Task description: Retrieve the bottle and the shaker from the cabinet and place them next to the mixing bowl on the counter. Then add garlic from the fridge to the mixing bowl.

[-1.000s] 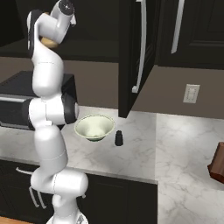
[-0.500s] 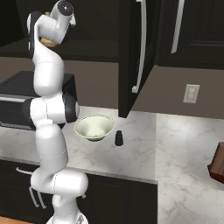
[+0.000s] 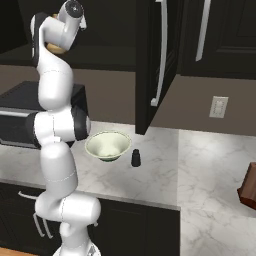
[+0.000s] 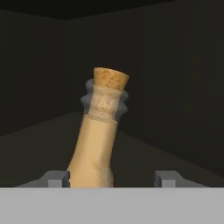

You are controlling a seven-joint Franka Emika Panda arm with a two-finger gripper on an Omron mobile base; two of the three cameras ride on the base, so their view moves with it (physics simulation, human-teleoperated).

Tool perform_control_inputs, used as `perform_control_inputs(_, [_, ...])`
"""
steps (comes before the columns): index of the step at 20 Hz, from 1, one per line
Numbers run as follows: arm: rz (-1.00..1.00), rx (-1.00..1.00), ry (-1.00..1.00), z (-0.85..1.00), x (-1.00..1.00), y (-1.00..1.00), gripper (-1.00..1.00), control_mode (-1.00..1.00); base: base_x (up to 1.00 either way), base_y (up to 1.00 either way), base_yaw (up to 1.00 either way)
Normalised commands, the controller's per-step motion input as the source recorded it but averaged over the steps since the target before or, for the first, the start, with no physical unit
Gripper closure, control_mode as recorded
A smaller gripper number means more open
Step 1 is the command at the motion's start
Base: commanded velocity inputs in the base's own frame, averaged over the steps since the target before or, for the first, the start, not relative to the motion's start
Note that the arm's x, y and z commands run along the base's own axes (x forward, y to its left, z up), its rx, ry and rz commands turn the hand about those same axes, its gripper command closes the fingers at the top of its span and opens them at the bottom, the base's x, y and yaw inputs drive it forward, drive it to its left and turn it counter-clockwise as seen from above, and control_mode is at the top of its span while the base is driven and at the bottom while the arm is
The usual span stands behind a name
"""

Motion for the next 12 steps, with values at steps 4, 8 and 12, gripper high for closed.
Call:
perform_control_inputs(4, [0.0, 0.0, 0.02, 0.0, 0.0, 0.0, 1.0, -1.0, 0.0, 0.0, 0.0])
perform_control_inputs(8, [0.0, 0.0, 0.06, 0.0, 0.0, 0.0, 1.0, -1.0, 0.0, 0.0, 0.0])
perform_control_inputs(12, [0.0, 0.0, 0.08, 0.0, 0.0, 0.0, 1.0, -1.0, 0.0, 0.0, 0.0])
